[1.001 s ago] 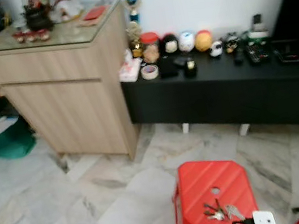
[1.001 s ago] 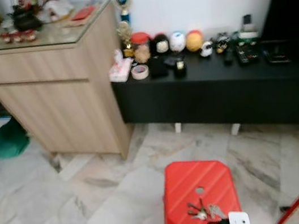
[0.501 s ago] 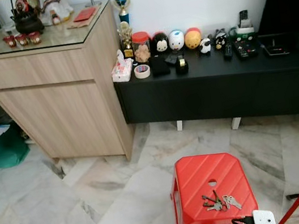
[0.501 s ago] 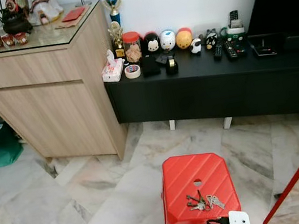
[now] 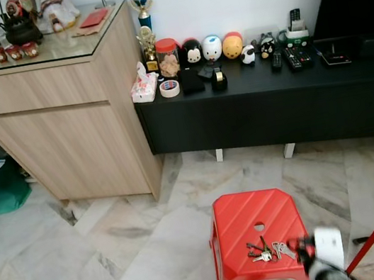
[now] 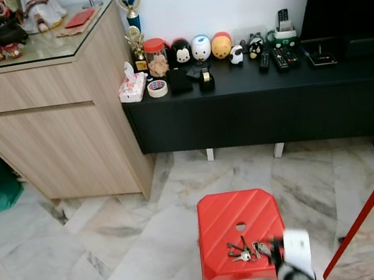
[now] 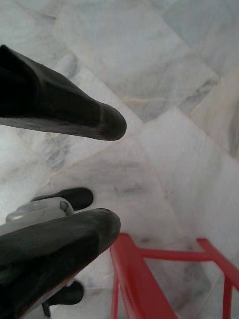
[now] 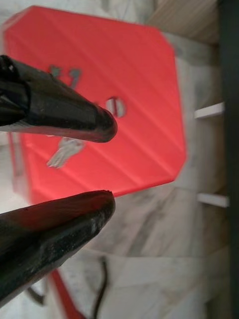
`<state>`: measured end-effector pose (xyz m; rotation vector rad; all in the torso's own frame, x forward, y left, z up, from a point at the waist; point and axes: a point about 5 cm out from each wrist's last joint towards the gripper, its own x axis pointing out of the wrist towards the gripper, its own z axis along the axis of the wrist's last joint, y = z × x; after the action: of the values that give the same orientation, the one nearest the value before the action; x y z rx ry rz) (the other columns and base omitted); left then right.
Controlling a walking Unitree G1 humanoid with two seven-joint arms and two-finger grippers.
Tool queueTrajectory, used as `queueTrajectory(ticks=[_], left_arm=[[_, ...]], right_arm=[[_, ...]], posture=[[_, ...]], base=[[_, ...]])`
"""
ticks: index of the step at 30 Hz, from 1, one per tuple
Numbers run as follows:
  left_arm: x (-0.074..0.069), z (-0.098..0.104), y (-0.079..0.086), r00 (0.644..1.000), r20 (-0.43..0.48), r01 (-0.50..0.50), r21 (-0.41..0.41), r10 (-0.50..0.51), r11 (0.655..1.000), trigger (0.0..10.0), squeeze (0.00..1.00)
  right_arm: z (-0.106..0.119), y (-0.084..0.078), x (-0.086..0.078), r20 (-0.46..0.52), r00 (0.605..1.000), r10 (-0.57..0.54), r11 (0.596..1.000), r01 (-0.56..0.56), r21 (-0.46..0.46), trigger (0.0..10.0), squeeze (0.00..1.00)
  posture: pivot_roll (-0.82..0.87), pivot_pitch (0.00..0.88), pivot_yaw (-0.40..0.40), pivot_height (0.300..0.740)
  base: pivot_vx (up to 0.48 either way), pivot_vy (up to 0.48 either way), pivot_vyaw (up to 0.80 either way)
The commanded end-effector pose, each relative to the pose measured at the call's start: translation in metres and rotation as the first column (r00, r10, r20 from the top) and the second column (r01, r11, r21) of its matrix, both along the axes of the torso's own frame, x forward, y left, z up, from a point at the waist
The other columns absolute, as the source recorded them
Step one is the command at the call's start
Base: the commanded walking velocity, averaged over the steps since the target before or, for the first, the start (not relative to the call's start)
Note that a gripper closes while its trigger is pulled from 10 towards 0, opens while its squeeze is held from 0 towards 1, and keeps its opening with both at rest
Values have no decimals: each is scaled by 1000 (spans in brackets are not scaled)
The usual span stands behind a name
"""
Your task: Hang keys on a hook
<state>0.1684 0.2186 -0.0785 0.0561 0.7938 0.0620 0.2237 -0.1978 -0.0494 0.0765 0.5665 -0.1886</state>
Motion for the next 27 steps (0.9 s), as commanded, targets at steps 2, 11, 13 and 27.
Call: queueTrajectory(ticks=[2,11,13,27], left_arm=[[-2,2,3,998,50,-38,23,37,999,10000,0],[72,80,24,841,533,22,140,-94,990,10000,0],[74,85,20,819,564,40,136,-110,990,10000,0],[56,104,-8,717,673,145,111,-182,983,10000,0]], right_arm=[[-6,1,-10,-11,1000,-5,1000,5,13,10000,0],[8,-5,-6,138,990,6,1000,-5,-7,10000,0],[9,-6,-6,152,988,7,1000,-5,-12,10000,0],[19,-9,-17,264,964,27,998,-13,-54,10000,0]], posture=[[-16,0,32,740],[22,0,0,740],[21,0,0,740],[2,0,6,740]], base=[[0,0,0],[0,0,0],[0,0,0],[0,0,0]])
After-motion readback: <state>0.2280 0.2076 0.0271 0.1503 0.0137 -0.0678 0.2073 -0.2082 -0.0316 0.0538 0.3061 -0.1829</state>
